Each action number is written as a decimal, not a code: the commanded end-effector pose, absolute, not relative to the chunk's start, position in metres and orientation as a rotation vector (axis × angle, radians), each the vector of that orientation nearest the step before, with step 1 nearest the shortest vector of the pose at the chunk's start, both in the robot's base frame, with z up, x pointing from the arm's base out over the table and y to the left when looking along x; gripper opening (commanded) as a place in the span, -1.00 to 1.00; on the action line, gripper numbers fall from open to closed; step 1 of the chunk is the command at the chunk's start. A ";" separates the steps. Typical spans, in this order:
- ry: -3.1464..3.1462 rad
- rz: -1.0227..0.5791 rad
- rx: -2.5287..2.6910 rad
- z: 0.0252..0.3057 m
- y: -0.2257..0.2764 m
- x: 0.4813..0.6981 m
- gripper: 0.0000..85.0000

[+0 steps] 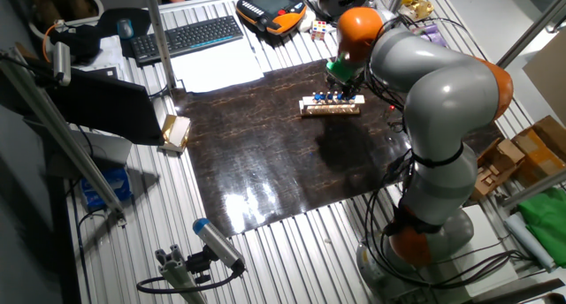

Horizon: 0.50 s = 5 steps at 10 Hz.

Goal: Shake the test tube

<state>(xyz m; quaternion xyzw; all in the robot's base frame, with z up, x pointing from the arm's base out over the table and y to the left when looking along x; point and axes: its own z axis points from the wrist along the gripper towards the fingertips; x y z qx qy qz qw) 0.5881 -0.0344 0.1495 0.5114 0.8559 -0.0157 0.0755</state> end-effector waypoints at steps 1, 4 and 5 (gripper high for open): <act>1.452 -0.145 2.669 0.147 -0.038 0.588 0.13; 1.365 -0.117 2.715 0.147 -0.040 0.589 0.14; 1.331 -0.120 2.716 0.146 -0.040 0.589 0.15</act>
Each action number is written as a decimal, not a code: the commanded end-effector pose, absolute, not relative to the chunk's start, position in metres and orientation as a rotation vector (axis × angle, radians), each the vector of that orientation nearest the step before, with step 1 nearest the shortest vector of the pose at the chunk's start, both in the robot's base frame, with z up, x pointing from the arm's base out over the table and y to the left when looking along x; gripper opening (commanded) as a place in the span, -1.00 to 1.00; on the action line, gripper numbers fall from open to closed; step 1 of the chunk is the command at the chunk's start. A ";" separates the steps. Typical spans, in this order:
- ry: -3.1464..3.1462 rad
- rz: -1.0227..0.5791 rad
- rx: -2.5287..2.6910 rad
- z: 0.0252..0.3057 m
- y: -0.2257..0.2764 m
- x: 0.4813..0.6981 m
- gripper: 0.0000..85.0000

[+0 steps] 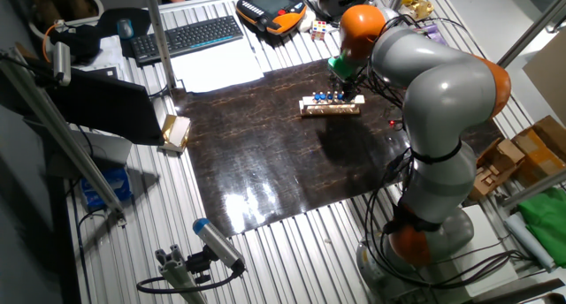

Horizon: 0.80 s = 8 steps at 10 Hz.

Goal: Shake the test tube

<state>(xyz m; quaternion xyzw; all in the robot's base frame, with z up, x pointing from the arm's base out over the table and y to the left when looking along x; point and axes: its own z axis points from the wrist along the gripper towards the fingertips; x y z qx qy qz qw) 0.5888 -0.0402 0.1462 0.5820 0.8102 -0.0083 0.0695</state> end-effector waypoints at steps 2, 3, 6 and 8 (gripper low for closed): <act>1.317 -0.111 2.723 0.142 -0.043 0.588 0.14; 1.313 -0.112 2.724 0.139 -0.044 0.589 0.13; 1.317 -0.107 2.715 0.131 -0.046 0.590 0.11; 1.343 -0.100 2.704 0.127 -0.048 0.589 0.07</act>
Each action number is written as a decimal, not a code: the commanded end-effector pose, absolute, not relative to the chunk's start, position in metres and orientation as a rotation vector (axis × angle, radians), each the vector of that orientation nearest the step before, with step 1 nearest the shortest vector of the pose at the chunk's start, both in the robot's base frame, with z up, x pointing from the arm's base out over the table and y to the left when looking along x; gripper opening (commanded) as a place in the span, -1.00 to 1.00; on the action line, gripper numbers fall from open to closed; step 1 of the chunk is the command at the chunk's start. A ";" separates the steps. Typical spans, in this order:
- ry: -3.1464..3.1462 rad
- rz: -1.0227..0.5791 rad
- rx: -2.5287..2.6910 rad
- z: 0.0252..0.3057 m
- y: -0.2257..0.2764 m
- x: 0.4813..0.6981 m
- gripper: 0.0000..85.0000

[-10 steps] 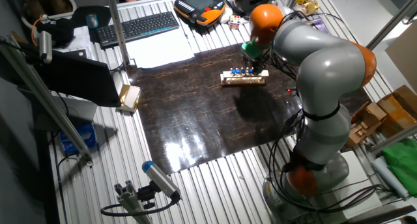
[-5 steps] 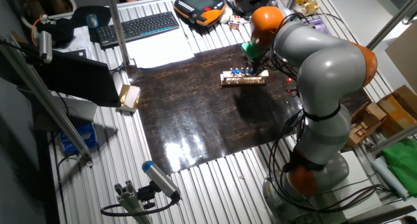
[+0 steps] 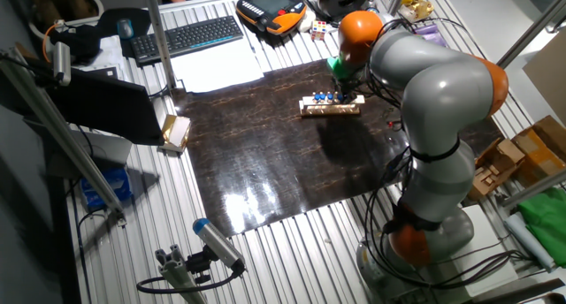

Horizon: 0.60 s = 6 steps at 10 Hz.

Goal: Shake the test tube

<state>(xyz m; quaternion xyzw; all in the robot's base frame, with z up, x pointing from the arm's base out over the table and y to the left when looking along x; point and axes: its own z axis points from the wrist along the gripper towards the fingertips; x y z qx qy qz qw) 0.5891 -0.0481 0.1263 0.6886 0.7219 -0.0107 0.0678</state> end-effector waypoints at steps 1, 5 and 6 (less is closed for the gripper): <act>1.371 -0.100 2.693 0.125 -0.048 0.589 0.00; 1.507 -0.083 2.655 0.121 -0.053 0.585 -0.38; 1.523 -0.076 2.654 0.121 -0.052 0.585 -0.29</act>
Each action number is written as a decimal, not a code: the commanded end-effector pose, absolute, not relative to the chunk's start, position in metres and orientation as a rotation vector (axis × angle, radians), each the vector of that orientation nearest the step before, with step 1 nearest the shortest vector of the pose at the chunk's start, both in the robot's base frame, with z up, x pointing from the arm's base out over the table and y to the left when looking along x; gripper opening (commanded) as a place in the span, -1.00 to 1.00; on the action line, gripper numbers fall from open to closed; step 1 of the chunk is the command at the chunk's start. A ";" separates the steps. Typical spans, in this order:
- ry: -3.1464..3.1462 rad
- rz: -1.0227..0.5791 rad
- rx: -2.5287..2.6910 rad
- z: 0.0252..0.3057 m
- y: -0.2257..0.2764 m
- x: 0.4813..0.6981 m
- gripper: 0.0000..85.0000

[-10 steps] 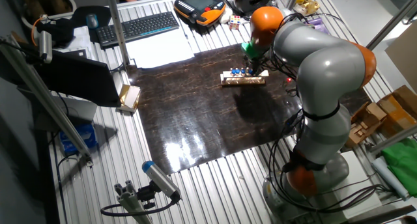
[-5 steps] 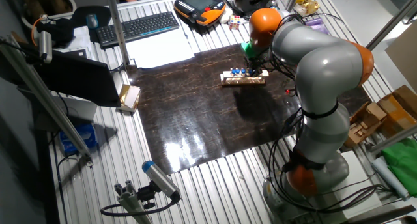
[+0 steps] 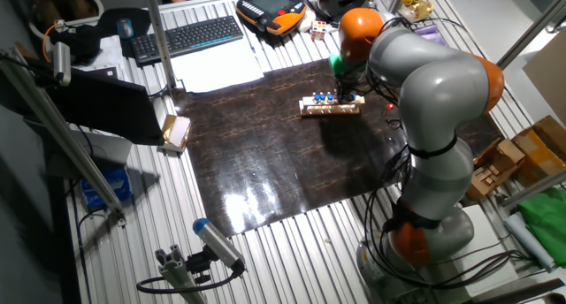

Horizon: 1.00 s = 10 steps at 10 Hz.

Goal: Shake the test tube

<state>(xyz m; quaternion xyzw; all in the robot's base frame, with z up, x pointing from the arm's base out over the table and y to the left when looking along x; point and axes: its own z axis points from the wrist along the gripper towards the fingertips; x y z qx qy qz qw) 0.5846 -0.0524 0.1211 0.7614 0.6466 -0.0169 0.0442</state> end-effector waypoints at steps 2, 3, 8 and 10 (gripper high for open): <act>1.593 -0.061 2.633 0.121 -0.053 0.584 -0.50; 1.620 -0.054 2.623 0.120 -0.054 0.583 -0.65; 1.694 -0.031 2.598 0.124 -0.054 0.584 -0.54; 1.738 -0.027 2.578 0.132 -0.054 0.585 -0.53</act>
